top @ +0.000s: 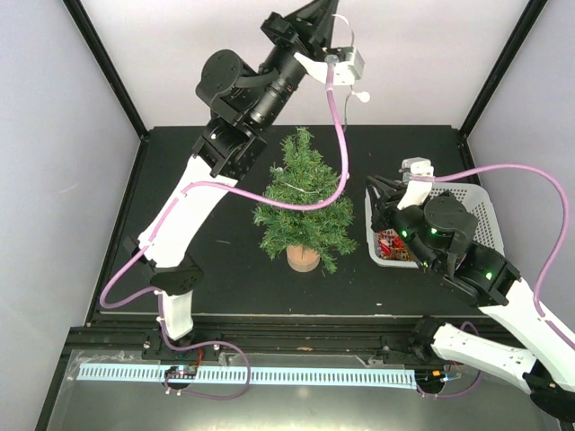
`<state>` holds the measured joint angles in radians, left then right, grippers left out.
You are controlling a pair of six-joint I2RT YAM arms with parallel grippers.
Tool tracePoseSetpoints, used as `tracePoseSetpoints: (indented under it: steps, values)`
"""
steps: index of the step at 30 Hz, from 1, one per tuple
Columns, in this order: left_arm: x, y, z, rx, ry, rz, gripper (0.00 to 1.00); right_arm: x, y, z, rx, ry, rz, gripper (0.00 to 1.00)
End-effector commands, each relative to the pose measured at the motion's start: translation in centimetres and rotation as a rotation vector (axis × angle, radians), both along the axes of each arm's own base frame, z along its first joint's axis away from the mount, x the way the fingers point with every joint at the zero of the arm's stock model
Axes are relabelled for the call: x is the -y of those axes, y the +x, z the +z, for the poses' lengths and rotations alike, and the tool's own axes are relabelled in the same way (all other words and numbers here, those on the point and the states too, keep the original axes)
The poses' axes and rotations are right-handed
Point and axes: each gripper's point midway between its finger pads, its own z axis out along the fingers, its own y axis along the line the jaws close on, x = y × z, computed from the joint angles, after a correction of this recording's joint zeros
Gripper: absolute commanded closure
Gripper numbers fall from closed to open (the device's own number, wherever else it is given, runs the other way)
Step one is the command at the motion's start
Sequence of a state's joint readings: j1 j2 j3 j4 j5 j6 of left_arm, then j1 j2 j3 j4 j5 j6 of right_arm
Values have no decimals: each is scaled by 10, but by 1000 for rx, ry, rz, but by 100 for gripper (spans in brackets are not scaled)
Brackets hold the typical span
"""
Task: Decorate the small christmas tree
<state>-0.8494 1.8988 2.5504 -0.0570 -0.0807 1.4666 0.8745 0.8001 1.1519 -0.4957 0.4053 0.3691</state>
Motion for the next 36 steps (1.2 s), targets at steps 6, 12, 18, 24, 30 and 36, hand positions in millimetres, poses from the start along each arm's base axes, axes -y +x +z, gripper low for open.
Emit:
tracePoseSetpoints:
  steps: [6, 12, 18, 24, 30, 36]
  values:
    - [-29, 32, 6, 26, -39, 57, 98, -5, 1, 0, 2, 27, 10, 82]
    - [-44, 65, -5, -10, -52, 106, 98, -4, 1, -2, 0, 17, 10, 82]
    - [-75, 92, -17, -132, -105, 144, 98, -3, 2, -6, -1, 3, 1, 82]
    - [-98, 97, -42, -296, -125, 145, 98, -4, 2, -7, -4, 8, 4, 82]
    - [-107, 98, -98, -492, -66, 143, 98, -6, 0, -5, -8, 24, 15, 83]
    - [-133, 102, -137, -623, -84, 176, 98, -3, -4, -3, -17, 37, 22, 83]
